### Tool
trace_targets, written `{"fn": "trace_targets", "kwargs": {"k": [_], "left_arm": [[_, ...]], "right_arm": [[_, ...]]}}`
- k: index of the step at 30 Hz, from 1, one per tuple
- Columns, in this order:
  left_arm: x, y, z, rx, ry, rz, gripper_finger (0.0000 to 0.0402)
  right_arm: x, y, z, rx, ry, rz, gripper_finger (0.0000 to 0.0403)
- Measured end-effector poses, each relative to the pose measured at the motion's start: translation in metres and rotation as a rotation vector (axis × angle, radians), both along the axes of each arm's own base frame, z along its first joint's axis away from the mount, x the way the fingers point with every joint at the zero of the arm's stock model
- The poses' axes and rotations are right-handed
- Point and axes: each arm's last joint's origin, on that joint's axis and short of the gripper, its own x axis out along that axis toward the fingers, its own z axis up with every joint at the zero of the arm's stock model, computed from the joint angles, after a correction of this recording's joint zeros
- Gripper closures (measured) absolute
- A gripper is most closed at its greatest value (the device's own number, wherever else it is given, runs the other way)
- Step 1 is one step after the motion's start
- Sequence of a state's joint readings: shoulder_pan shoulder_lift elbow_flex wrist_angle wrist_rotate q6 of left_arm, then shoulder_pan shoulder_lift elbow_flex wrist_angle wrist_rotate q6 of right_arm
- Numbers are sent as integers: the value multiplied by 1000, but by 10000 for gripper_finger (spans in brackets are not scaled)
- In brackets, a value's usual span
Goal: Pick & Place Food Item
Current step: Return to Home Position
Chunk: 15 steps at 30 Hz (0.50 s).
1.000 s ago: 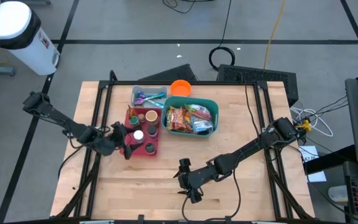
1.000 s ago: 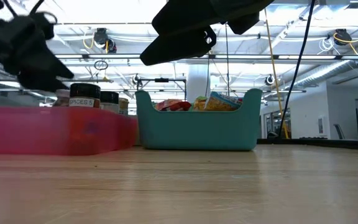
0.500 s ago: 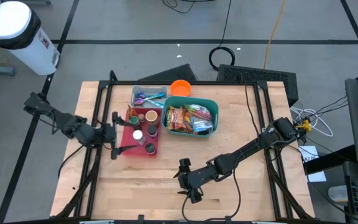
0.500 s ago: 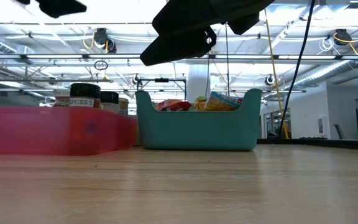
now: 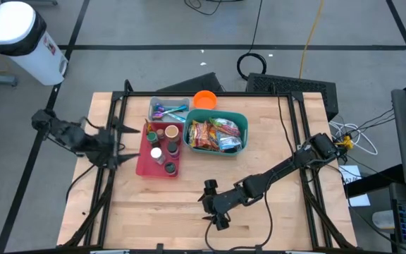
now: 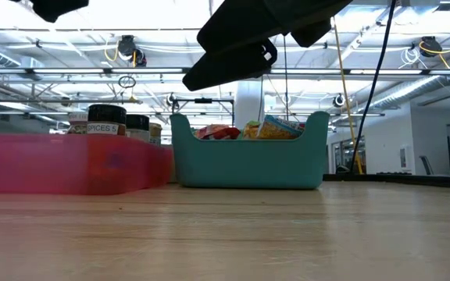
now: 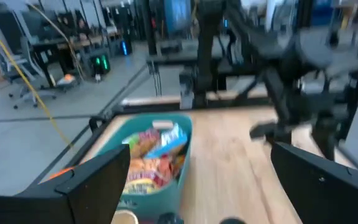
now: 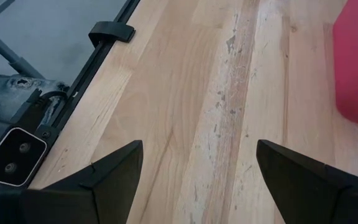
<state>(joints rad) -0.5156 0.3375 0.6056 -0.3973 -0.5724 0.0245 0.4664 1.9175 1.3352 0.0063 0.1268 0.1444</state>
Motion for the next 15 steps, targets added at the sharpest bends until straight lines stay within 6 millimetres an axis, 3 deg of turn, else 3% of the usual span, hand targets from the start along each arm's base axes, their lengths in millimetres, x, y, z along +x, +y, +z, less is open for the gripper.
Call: {"fn": "trace_targets", "kwargs": {"k": [3,6,12,15], "left_arm": [[-12,6,4,-32,-77,-12,5],[-11,5,-3,-41,-184,-53,5],[6,-6,-49,25,-192,-112,5],[5,-6,-57,-5,-187,-111,4]], "right_arm": [[0,0,0,0,-1,0,96],[1,-2,1,3,-6,-6,96],[1,-5,8,12,-24,-12,96],[-1,-4,11,17,-20,0,96]]}}
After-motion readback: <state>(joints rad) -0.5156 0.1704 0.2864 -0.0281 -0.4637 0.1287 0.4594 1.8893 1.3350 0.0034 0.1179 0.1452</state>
